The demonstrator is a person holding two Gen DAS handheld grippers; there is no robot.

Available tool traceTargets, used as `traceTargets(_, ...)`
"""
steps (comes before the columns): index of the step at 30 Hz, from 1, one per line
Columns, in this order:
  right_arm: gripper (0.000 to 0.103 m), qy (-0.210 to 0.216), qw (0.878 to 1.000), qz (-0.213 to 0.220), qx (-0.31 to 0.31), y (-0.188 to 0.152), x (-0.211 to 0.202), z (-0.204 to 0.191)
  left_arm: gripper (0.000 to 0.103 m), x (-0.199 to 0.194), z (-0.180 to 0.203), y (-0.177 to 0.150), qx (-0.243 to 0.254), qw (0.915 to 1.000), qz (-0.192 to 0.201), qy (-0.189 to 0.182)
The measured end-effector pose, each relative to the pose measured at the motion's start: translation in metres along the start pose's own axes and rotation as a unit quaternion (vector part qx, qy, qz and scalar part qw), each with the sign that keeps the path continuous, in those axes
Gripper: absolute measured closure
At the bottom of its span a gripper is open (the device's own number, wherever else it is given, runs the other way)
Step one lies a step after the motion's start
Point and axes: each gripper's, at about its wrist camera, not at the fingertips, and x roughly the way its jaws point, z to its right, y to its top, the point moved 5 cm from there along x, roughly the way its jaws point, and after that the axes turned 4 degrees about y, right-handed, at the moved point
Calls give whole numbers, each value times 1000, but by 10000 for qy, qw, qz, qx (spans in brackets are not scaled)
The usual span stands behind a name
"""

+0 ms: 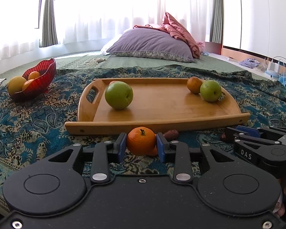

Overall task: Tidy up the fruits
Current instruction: 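Close the left gripper on the tangerine while the right gripper closes on the date, then carry the held tangerine and date over the wooden tray with both tools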

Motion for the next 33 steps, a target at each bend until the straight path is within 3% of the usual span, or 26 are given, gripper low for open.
traceTargets(3, 54, 23, 10000, -62, -67, 0, 3, -4, 71, 1, 1, -2, -9, 10000, -36, -22)
traceTargets(10, 51, 18, 9995, -267, -154, -4, 13, -9, 71, 4, 5, -2, 60, 10000, -49, -49)
traceTargets(11, 66, 27, 9995, -281, -171, -4, 14, -10, 71, 5, 5, -2, 60, 10000, -49, -49)
traceTargets(12, 68, 41, 9994, -281, -179, -4, 14, -10, 71, 6, 5, -1, 54, 10000, -47, -49)
traceTargets(24, 68, 402, 9990, 142, -168, 42, 17, -20, 71, 39, 7, 40, -28, 9995, 154, -286)
traceTargets(33, 68, 477, 9985, -214, 145, 70, 68, -12, 71, 92, 7, 64, 95, 9991, -25, -412)
